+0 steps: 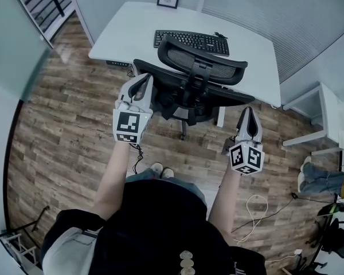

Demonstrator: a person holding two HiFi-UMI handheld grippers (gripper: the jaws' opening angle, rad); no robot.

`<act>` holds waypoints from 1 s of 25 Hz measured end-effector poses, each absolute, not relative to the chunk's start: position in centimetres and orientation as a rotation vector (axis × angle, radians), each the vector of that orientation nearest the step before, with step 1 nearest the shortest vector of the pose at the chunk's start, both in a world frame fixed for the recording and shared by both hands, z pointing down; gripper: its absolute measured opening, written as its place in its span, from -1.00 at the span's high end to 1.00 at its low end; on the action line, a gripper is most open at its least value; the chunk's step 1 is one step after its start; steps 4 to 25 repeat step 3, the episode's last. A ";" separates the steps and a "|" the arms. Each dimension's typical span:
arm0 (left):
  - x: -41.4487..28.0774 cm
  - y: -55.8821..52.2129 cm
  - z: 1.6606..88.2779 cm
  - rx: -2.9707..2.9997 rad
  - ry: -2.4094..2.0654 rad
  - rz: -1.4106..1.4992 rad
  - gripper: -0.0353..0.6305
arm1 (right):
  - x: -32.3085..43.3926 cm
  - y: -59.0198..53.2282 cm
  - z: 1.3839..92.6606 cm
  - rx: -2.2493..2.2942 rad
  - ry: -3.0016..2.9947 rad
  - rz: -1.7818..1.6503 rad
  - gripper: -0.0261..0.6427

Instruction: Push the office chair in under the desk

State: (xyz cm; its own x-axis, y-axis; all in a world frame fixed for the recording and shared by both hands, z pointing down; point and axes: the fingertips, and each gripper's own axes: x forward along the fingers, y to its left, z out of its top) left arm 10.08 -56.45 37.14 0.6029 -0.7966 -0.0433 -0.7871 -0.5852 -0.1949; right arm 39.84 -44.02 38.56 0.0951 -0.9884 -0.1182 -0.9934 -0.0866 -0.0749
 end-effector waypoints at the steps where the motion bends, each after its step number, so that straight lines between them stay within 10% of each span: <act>1: 10.1 -56.5 37.2 -2.635 1.317 -0.073 0.87 | 39.9 -44.1 38.6 -2.219 2.026 0.054 0.92; 25: 10.2 -56.6 37.2 -2.636 1.316 -0.076 0.87 | 39.9 -44.2 38.7 -2.217 2.026 0.049 0.92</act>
